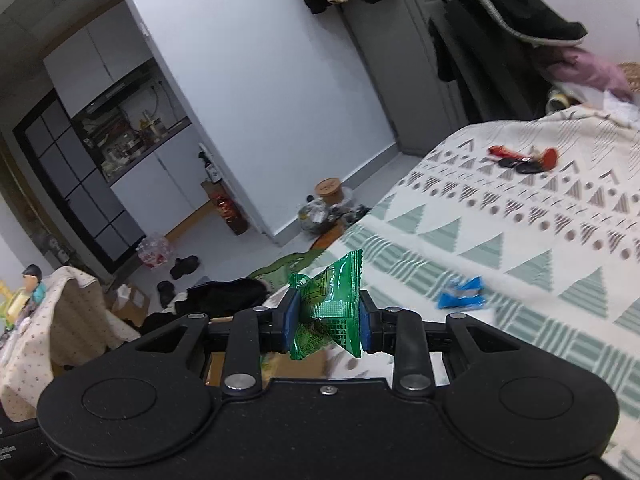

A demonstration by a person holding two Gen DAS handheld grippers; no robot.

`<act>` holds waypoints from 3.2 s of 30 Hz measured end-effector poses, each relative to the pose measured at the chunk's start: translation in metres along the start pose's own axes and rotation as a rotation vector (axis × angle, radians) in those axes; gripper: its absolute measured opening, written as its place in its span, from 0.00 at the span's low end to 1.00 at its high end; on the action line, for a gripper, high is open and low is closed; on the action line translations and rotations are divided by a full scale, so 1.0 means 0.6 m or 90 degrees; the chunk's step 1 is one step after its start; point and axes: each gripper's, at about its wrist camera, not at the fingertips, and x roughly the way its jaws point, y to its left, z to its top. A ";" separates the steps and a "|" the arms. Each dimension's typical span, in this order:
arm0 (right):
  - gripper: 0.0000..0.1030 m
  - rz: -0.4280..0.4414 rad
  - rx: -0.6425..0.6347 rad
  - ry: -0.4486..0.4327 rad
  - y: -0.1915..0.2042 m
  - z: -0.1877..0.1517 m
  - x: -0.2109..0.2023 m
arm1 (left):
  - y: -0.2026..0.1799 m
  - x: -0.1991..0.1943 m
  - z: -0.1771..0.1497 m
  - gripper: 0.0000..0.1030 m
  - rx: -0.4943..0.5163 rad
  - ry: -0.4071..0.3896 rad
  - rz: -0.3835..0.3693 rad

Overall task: Organize snacks
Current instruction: 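Carry the orange pack and green pack over the cardboard box with both tools, then open both tools to drop the orange and green packs into the box, then move both open tools back toward the blue candy and white pack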

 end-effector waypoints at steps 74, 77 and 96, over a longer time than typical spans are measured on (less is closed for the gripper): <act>0.64 -0.064 -0.029 0.087 -0.001 -0.017 0.013 | 0.112 -0.011 0.032 0.89 -0.039 0.037 -0.024; 0.68 -0.066 -0.028 0.088 -0.021 -0.014 0.004 | 0.091 -0.019 0.034 0.93 -0.028 0.027 -0.024; 0.86 -0.105 0.006 0.065 -0.106 0.019 -0.044 | -0.012 -0.015 0.023 0.94 0.027 0.031 -0.055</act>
